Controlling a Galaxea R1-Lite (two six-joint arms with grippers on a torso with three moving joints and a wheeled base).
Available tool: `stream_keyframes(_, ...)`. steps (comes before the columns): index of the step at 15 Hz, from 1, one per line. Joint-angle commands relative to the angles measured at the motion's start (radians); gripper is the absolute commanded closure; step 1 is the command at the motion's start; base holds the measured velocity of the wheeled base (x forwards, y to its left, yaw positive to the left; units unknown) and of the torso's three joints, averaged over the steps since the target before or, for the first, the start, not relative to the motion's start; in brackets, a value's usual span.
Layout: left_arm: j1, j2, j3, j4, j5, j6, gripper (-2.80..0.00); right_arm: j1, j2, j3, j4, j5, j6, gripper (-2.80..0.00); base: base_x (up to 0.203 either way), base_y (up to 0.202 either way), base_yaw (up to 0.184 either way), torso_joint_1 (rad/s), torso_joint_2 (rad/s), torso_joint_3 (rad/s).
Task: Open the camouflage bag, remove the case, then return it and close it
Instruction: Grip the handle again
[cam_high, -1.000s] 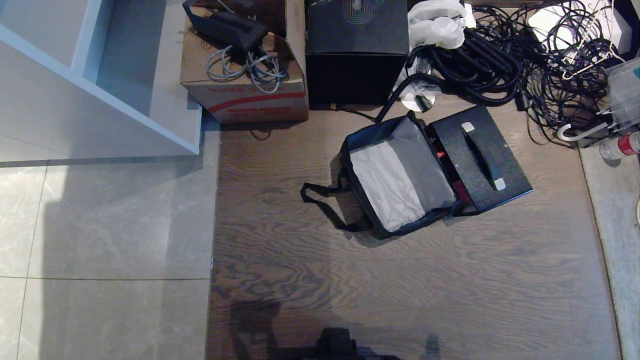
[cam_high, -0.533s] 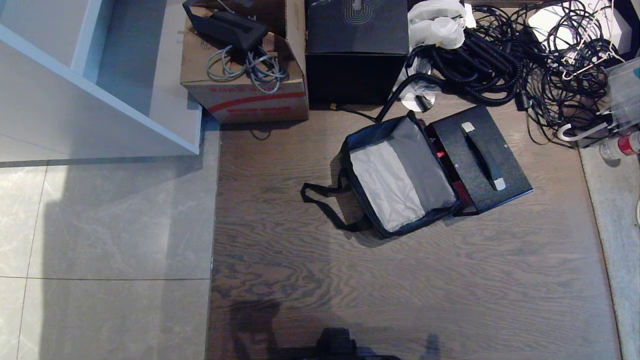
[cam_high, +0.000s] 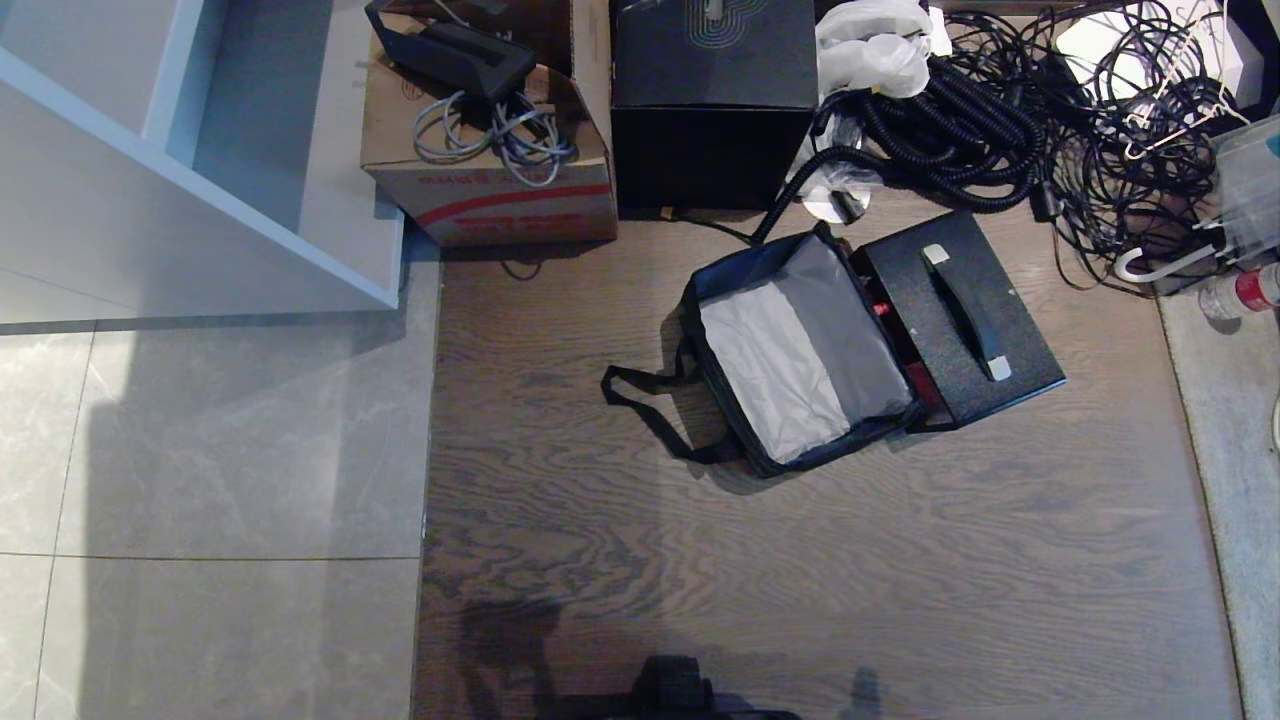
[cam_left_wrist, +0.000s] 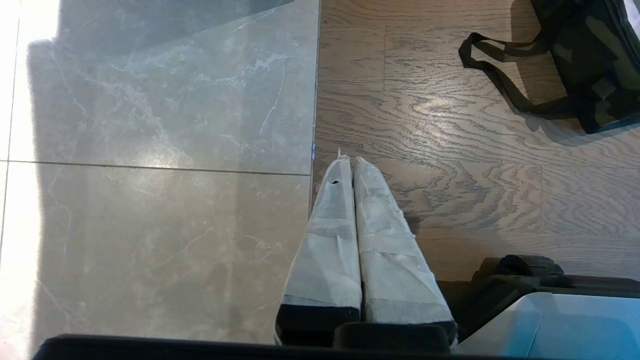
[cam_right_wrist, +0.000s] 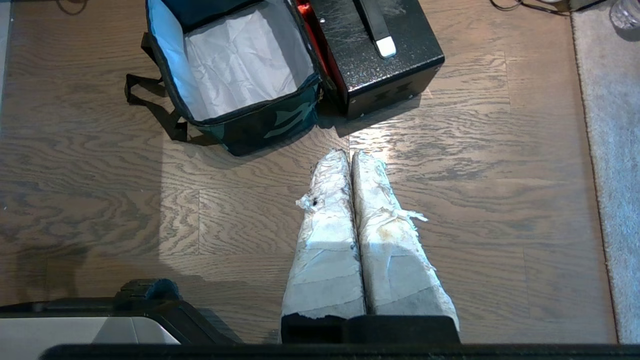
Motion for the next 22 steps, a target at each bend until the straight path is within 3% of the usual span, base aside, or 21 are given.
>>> stream_keyframes(1, 0.000, 0.000, 0.000, 0.000, 0.000, 0.000, 0.00, 0.000, 0.001, 0.040, -0.001, 0.000, 0.000, 0.00, 0.000, 0.000, 0.000, 0.000, 0.00, 0.000)
stream_keyframes(22, 0.000, 0.000, 0.000, 0.000, 0.000, 0.000, 0.00, 0.000, 0.003, 0.040, -0.001, 0.000, 0.000, 0.00, 0.000, 0.000, 0.000, 0.000, 0.00, 0.000)
